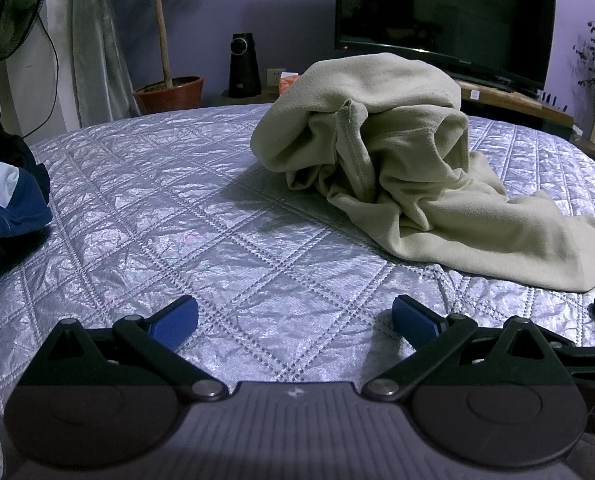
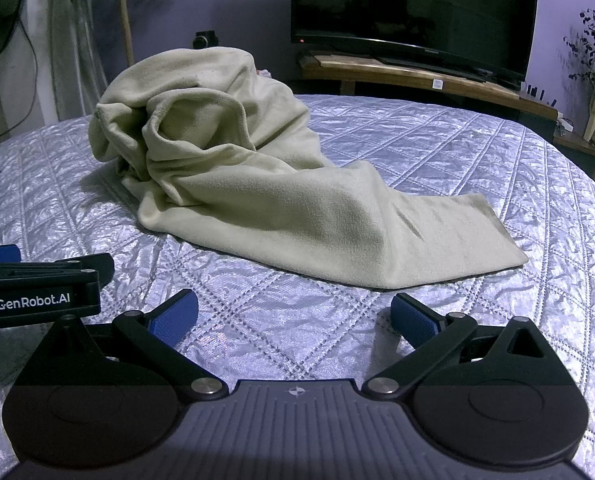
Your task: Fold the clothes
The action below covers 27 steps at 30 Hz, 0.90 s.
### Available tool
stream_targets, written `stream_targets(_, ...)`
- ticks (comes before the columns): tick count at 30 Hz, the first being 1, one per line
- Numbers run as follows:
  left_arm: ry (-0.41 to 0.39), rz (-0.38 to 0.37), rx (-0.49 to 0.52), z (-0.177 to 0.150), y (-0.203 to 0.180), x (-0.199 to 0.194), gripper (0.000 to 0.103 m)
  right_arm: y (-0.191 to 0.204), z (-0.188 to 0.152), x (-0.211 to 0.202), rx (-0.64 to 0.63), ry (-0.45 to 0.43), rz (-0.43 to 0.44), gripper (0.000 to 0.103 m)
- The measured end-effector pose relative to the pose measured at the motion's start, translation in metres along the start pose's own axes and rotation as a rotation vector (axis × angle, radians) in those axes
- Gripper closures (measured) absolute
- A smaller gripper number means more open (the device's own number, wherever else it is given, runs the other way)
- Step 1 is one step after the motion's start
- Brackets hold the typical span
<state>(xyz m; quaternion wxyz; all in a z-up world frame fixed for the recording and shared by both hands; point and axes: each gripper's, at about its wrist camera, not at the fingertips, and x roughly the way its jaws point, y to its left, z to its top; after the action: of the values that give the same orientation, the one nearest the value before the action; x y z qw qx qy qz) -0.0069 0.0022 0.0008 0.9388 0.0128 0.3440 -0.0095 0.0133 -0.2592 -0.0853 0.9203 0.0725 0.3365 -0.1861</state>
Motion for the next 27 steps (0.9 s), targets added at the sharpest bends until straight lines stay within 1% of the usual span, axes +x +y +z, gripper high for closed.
stream_targets(27, 0.0, -0.004, 0.003, -0.0018, 0.0024, -0.0016, 0.0, 0.0001, -0.0001, 0.0, 0.0, 0.0, 0.0, 0.0)
